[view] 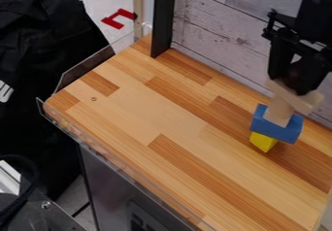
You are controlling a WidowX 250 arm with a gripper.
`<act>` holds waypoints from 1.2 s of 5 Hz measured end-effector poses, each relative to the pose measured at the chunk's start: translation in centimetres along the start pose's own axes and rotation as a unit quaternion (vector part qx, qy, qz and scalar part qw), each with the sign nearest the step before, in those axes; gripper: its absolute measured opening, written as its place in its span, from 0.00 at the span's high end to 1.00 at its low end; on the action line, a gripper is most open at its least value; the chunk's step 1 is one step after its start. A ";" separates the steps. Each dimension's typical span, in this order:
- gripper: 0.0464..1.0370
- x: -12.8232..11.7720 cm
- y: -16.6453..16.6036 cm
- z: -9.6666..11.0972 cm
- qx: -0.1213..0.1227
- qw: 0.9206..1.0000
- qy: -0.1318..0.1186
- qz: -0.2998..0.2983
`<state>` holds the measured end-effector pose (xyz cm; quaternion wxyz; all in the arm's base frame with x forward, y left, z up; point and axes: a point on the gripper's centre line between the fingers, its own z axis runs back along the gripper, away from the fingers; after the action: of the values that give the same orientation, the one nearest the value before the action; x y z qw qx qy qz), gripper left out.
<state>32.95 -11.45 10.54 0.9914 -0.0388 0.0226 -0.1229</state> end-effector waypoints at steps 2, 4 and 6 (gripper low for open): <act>0.48 0.3 2.7 3.3 -0.004 0.998 -0.049 0.048; 0.48 -0.5 8.9 4.3 -0.005 0.990 -0.063 0.130; 0.48 -4.6 17.4 -0.1 0.001 0.976 -0.026 0.217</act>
<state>32.65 6.48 9.13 0.9947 -0.0353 0.0049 0.0961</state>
